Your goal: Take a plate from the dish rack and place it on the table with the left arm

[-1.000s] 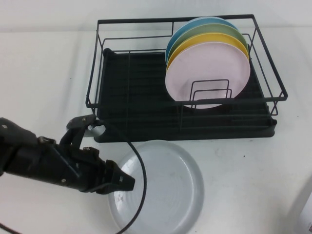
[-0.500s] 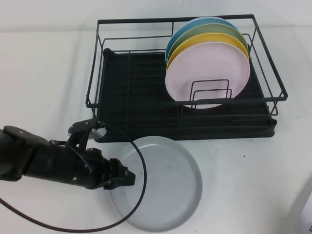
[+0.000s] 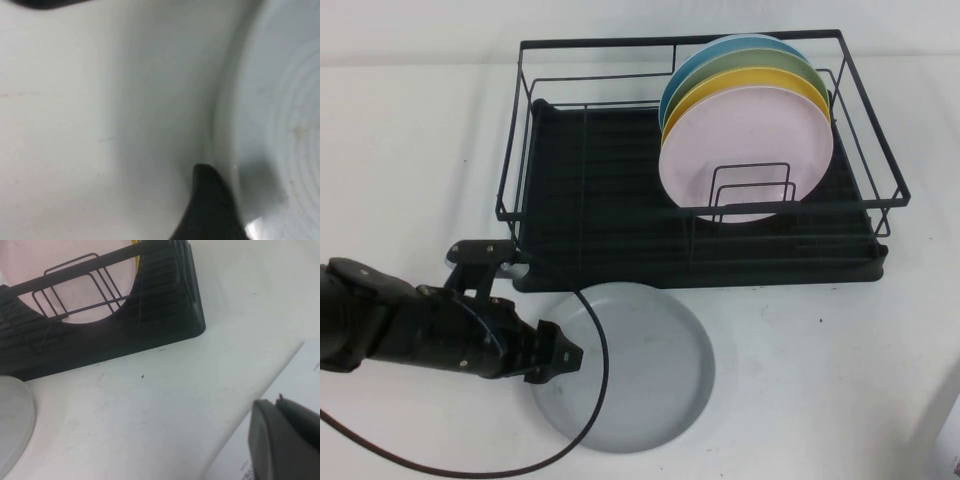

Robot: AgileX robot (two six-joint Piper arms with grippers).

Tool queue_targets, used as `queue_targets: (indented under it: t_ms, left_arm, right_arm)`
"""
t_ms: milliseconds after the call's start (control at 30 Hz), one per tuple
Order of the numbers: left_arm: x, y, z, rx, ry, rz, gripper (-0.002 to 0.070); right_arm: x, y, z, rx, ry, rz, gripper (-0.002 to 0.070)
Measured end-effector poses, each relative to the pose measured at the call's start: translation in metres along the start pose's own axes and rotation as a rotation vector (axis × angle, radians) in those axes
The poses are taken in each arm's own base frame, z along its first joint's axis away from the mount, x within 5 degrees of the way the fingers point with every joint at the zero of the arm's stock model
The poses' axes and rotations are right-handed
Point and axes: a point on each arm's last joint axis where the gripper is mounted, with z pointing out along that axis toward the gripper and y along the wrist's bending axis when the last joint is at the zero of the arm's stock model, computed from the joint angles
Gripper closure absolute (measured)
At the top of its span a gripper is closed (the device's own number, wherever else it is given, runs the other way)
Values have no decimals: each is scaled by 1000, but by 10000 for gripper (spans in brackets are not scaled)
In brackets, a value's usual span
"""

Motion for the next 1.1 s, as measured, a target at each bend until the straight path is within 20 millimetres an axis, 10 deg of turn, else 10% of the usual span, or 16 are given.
queue_targets:
  t_ms: [333, 667, 1100]
  left_arm:
    - [-19, -23, -62, -96, -167, 235, 272]
    - [-7, -65, -155, -208, -336, 409, 655]
    - [29, -86, -174, -67, -135, 245, 675]
  right_arm:
    - [0, 0, 0, 0, 0, 0, 694]
    - [0, 0, 0, 0, 0, 0, 694]
    - [0, 0, 0, 0, 0, 0, 694]
